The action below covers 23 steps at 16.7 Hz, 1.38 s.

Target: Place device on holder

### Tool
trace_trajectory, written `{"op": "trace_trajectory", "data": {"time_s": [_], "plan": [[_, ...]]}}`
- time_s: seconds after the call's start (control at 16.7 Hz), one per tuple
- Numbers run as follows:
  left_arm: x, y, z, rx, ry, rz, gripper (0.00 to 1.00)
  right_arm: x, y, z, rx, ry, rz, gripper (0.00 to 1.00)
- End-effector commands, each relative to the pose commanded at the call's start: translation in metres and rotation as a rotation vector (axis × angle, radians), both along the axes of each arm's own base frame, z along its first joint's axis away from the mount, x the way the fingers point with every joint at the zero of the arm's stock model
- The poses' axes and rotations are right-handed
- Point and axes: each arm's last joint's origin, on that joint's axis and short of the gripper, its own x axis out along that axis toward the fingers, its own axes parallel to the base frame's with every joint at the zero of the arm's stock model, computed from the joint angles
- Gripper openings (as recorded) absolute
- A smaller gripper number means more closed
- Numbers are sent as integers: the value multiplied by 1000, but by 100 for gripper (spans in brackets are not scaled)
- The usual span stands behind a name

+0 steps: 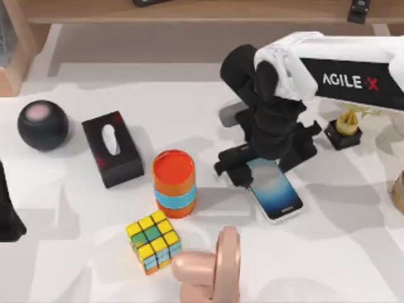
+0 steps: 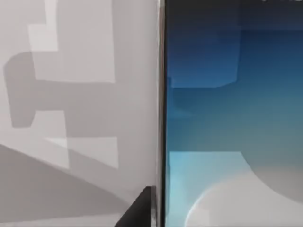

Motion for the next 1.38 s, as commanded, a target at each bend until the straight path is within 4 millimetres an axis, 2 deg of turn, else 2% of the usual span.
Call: {"op": "trace_trajectory", "data": {"time_s": [0.3,0.66,0.72,0.84,1.02,1.2,1.38], "plan": [[0,0,0,0,0,0,100,0,1,15,12,2,2,0],[0,0,0,0,0,0,100,0,1,15,18,15,-2,0],[0,0,0,0,0,0,100,1,1,20,29,0,-2,0],[0,0,0,0,0,0,100,7,-3,40,68,-59,0,0],[0,0,0,0,0,0,100,15,-22,78,144,-180,-3,0],[0,0,0,0,0,0,100,19,-56,118,218,-331,-22,0],[0,0,0,0,0,0,100,18,-103,155,273,-500,-58,0]]}}
